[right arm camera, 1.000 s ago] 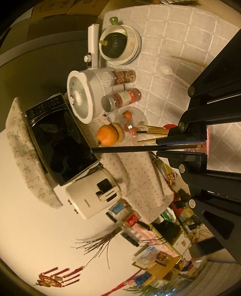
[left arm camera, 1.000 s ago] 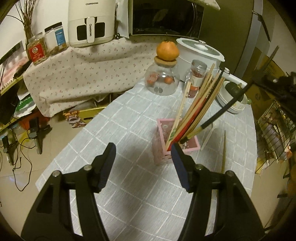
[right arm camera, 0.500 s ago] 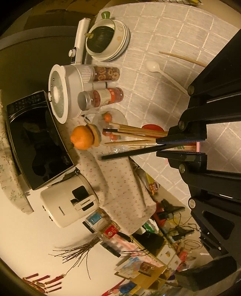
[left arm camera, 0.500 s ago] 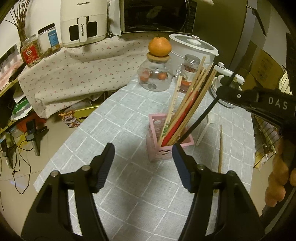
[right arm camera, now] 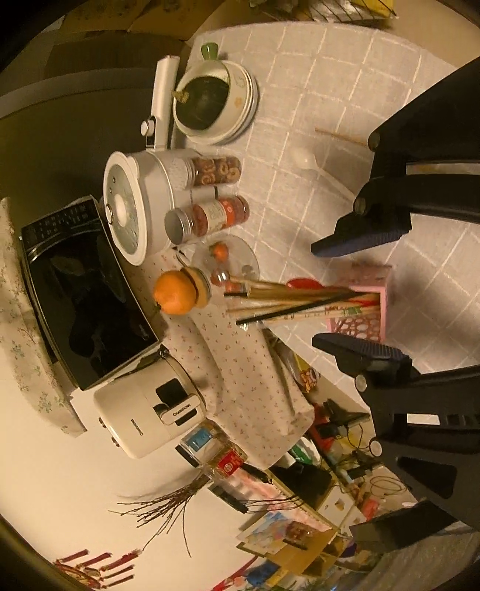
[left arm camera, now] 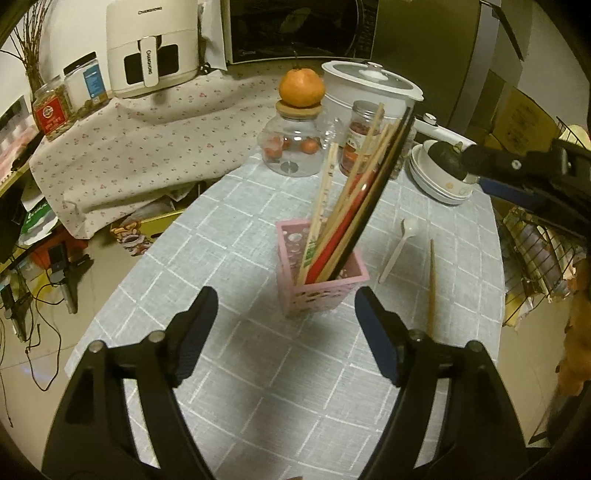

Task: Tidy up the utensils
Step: 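Lower the black chopstick into the pink holder with the right tool and open, then move the right tool to the loose wooden chopstick and grasp it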

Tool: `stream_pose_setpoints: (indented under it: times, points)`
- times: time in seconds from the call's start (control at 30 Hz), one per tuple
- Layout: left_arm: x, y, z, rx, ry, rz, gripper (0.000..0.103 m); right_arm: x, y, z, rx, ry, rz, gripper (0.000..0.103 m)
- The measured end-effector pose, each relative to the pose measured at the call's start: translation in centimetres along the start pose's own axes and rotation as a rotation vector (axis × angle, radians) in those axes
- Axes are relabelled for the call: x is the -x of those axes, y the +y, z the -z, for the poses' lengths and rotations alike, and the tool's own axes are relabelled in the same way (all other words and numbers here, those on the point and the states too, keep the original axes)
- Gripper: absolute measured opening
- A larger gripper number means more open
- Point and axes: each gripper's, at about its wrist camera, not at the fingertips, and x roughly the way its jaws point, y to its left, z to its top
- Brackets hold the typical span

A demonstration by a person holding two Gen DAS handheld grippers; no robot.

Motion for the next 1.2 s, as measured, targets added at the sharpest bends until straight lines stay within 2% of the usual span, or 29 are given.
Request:
stream_pose_setpoints:
  times: [0.07, 0.13, 0.37, 0.43, 0.63, 0.83, 1.1, 1.17, 1.2]
  points:
    - [-0.1, -0.3, 0.1, 0.002, 0.008, 0.005, 0.083, 0.5, -0.7, 0.0, 0.004, 0.001, 0.026, 0.054]
    - [-0.3, -0.7, 0.2, -0.003, 0.025, 0.012, 0.083, 1.0, -1.6, 0.2, 0.002, 0.002, 0.054, 0.067]
    - [-1.6, -2.2, 0.8, -0.032, 0.096, 0.031, 0.084, 0.8, -5.5, 1.4, 0.013, 0.06, 0.191, 0.079]
    - [-1.9, -2.7, 1.0, -0.047, 0.109, 0.027, 0.084, 0.3, -6.9, 1.9, 0.003, 0.097, 0.228, 0.086]
    - [-2.5, -3.4, 1.1, -0.056, 0.133, 0.022, 0.085, -2.5, -10.8, 3.4, -0.017, 0.233, 0.311, 0.086]
    - [-3.4, -3.6, 1.1, -0.038, 0.161, 0.032, 0.086, -5.5, -13.6, 4.2, -0.051, 0.319, 0.359, 0.086]
    - [-4.1, -3.8, 1.1, -0.042, 0.165, 0.016, 0.086, -9.1, -15.1, 4.7, -0.093, 0.375, 0.373, 0.086]
    - [-4.2, -3.9, 1.1, -0.045, 0.164, 0.012, 0.086, -9.9, -15.2, 4.8, -0.106, 0.376, 0.369, 0.085]
    - [-4.3, -3.9, 1.1, -0.049, 0.164, 0.01, 0.086, -10.3, -15.2, 4.9, -0.111, 0.373, 0.368, 0.08]
